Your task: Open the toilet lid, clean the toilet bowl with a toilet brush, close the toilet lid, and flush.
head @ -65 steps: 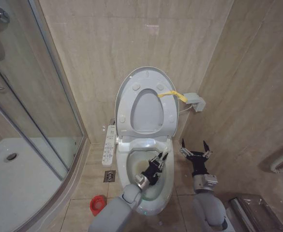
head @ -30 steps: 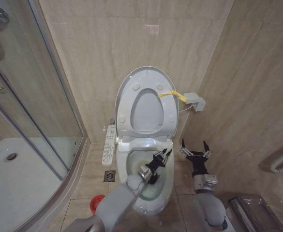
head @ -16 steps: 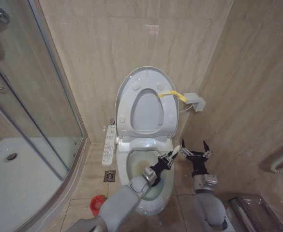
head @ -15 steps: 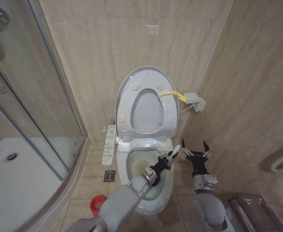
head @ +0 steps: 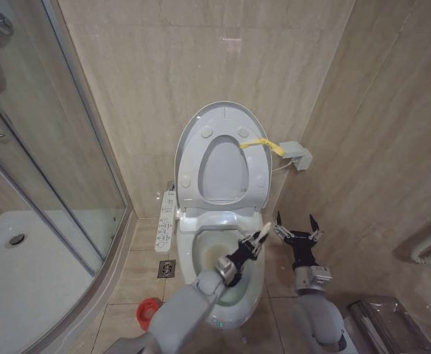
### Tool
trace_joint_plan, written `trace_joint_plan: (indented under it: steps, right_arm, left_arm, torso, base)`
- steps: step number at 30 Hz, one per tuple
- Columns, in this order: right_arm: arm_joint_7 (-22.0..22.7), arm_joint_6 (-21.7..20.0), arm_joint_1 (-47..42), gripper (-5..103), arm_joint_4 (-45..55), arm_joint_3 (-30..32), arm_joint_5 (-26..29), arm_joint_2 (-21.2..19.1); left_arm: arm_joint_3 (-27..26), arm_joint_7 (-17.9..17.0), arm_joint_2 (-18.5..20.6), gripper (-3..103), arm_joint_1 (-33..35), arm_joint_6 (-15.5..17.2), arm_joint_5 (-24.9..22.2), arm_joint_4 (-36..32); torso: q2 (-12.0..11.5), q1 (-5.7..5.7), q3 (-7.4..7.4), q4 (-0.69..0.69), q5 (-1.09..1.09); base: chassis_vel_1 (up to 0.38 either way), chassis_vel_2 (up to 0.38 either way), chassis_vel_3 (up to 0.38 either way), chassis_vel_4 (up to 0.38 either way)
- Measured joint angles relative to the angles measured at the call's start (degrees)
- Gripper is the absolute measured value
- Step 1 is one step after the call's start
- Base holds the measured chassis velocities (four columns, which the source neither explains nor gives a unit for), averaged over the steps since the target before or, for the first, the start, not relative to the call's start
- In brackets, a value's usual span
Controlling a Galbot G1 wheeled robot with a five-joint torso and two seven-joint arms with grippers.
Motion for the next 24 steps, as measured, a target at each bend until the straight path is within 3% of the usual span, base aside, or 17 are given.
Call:
trace_joint_plan:
  steps: [7,11,24]
  right_arm:
    - [-0.02,0.00,0.00,100,0.00,0.00,0.00,0.00]
    - [-0.02,0.00,0.00,100,0.00,0.00,0.00,0.00]
    - [-0.02,0.00,0.00,100,0.00,0.00,0.00,0.00]
  left_arm:
    - [-4.04,-1.28,8.29,18,8.87,1.90,1.22,-14.23]
    - [-6.37,-1.52,11.08,18,12.82,1.92,1.81,-18.75]
    - [-11.17,-2.14,15.89,18,21.12,1.54,3.20,-25.31]
  torso:
    - [0.00,0.00,0.00,0.01,-0.01]
    - [0.00,0.00,0.00,0.00,0.00]
    - [0.00,0.00,0.00,0.00,0.00]
  base:
    - [0.000,0.000,0.000,0.000]
    - [0.000,0.000,0.000,0.000]
    - [0.000,0.000,0.000,0.000]
